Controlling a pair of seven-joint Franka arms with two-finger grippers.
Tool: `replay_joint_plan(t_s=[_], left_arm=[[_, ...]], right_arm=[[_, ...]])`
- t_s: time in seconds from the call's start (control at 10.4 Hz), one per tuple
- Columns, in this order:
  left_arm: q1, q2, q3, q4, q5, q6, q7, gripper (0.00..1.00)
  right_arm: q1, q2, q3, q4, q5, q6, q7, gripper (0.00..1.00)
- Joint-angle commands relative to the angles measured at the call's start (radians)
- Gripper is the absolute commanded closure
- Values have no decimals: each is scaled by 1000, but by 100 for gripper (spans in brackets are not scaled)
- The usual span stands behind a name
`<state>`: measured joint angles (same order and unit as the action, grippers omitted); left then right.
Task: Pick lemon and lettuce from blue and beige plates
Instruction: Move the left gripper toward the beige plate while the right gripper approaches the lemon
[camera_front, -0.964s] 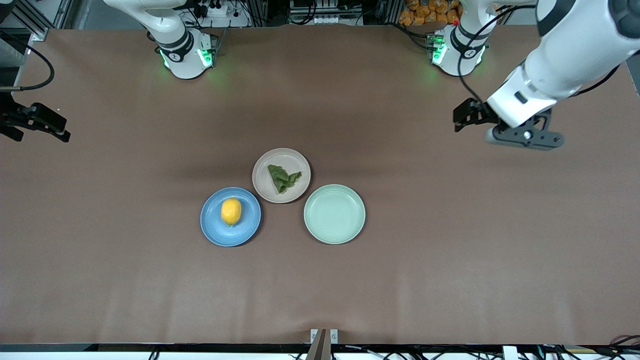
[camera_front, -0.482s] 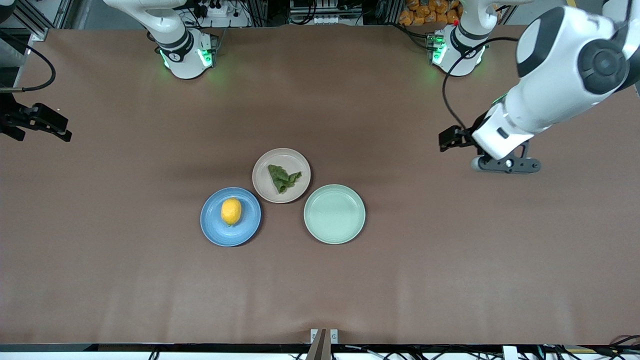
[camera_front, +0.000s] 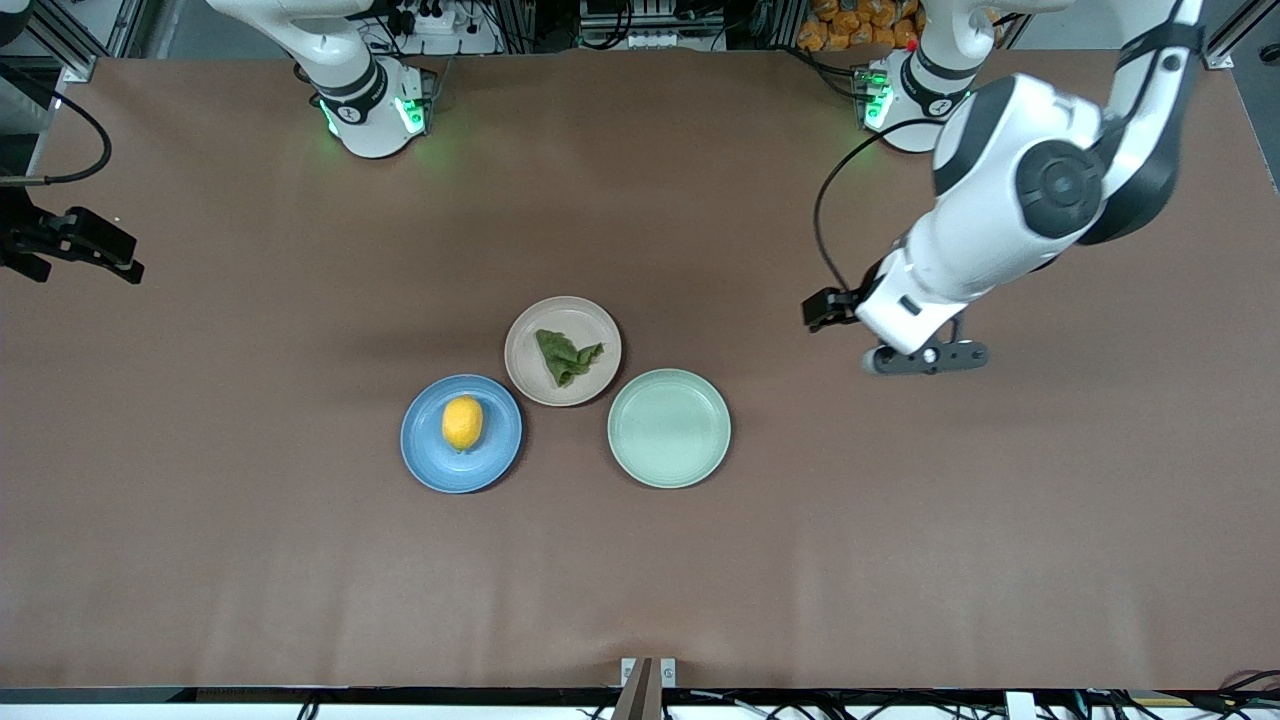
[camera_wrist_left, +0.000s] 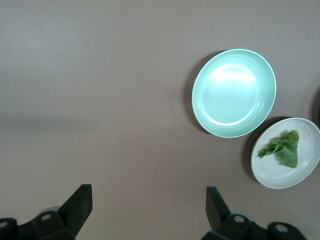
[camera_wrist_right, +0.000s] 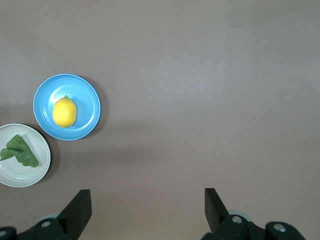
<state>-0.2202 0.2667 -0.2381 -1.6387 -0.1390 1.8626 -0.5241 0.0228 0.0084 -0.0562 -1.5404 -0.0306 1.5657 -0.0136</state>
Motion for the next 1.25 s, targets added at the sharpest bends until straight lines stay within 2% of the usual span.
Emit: replay_joint_plan(t_s=[0.0, 0.19, 0.68, 1.16], left_arm=[[-54, 103, 5, 112, -10, 3, -79, 0], [-105, 144, 9, 126, -4, 62, -138, 0], [-191, 224, 13, 135, 22, 243, -286, 0], [-246, 290, 17, 143, 27, 371, -332, 0]], right_arm=[[-4, 5, 3, 16, -5, -13, 0, 0], [-4, 8, 3, 14, -5, -15, 0, 0], [3, 87, 4, 16, -3, -12, -9, 0], [37, 240, 7, 20, -2, 77, -6, 0]])
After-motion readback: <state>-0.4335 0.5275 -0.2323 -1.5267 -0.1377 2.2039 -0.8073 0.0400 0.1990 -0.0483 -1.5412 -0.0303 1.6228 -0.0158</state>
